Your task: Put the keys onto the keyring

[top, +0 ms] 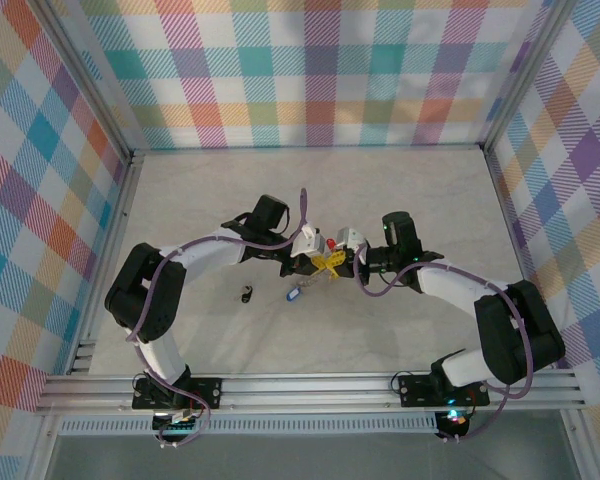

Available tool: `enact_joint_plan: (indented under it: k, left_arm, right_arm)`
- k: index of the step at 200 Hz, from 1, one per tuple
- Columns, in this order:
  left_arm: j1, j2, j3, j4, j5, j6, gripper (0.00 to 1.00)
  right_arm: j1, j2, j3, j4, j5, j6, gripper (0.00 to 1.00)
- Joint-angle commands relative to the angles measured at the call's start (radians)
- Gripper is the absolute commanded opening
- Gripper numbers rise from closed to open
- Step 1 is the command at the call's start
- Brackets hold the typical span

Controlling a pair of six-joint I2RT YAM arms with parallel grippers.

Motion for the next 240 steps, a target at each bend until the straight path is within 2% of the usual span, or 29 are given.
enact_joint_plan:
  k: [1, 9, 41, 52, 84, 134, 162, 187, 240]
  left_arm:
    - [-0.01, 0.008, 0.029, 0.02, 0.05, 0.004, 0.05]
    - [-0.011, 0.009, 0.035, 0.01, 0.056, 0.008, 0.0]
    - [-0.011, -0.005, 0.046, -0.013, 0.05, 0.021, 0.0]
    - [-0.01, -0.016, 0.041, -0.005, 0.039, 0.012, 0.0]
    - [-0.005, -0.037, 0.041, -0.016, 0.042, -0.005, 0.0]
    - [-0.005, -0.06, 0.038, -0.02, 0.063, -0.018, 0.0]
    - [-0.001, -0.068, 0.037, 0.002, 0.068, -0.053, 0.0]
    - [0.0, -0.078, 0.006, 0.096, 0.081, -0.132, 0.0]
    - [-0.001, -0.077, -0.003, 0.145, 0.109, -0.179, 0.0]
  right_arm:
    - [-0.006, -0.015, -0.004, 0.004, -0.064, -0.029, 0.0]
    - [-0.006, -0.015, -0.001, -0.006, -0.062, -0.035, 0.0]
    - [-0.006, -0.022, 0.021, -0.06, -0.031, -0.049, 0.0]
    - [-0.006, -0.034, 0.031, -0.093, -0.007, -0.051, 0.19]
    - [-0.022, -0.141, -0.024, -0.047, 0.053, -0.032, 0.29]
    - [-0.026, -0.167, -0.011, -0.145, 0.052, -0.044, 0.26]
    - [-0.026, -0.169, -0.007, -0.176, 0.086, -0.048, 0.34]
    - [-0.026, -0.175, -0.017, -0.187, 0.109, -0.068, 0.35]
    - [-0.026, -0.156, -0.029, -0.115, 0.107, -0.049, 0.27]
